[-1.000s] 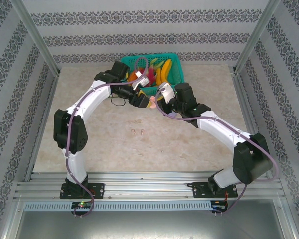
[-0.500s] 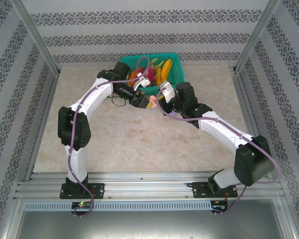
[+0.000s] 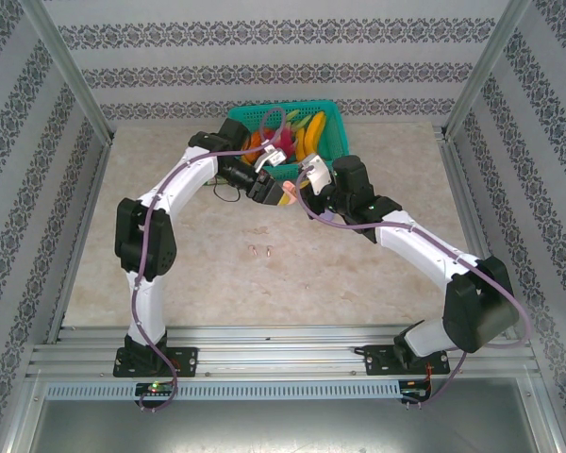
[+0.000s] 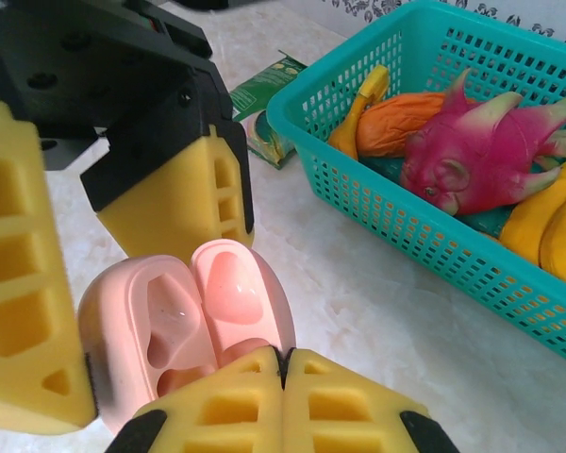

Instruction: Insert the wireless bluetooth earbuds into the charging case

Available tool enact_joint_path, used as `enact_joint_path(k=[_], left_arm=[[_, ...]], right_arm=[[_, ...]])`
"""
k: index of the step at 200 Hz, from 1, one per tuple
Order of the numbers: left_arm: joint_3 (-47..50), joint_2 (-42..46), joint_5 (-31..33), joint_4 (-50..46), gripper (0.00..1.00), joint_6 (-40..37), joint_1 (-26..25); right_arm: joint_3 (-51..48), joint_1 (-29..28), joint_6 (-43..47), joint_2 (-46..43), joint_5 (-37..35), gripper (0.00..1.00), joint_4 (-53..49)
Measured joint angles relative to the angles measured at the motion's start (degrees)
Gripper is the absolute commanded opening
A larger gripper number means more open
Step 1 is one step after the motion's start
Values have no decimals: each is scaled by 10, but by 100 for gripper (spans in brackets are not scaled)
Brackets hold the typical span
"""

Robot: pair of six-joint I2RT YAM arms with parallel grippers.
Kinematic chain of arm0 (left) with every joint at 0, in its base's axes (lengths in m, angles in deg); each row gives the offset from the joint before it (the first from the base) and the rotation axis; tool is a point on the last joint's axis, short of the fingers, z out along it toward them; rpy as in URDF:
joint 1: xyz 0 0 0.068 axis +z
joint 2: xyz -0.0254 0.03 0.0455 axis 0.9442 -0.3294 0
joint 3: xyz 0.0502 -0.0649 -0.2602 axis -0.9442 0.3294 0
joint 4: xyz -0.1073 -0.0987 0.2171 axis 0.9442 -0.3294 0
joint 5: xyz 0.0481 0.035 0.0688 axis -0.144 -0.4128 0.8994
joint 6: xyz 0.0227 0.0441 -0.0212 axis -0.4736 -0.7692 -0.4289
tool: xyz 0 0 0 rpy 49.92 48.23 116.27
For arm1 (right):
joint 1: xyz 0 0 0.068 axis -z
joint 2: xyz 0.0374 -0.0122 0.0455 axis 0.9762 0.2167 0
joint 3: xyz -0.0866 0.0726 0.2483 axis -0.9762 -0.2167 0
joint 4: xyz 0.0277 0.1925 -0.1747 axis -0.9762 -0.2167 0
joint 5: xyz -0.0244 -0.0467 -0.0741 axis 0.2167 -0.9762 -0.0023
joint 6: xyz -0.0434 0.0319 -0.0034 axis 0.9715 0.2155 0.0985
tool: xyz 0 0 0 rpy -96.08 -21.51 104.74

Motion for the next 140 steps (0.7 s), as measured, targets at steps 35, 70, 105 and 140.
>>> enact_joint_path(k=[35,70,105,140], left_arm=[[-6,-5,-2,-9,51,-6,0],[-9,-5,-4,-17,49,-13,0],[-9,-5,-4,-24,49,-16,0],[-11,-5,-5,-28,45,-18,0]], right_arm=[[5,-1,1,1,0,0,-2],[9,-4,6,1,-2,0,-9],[9,-9,21,1,-7,0,-23],[9,-9,31,1,-13,0,-31]])
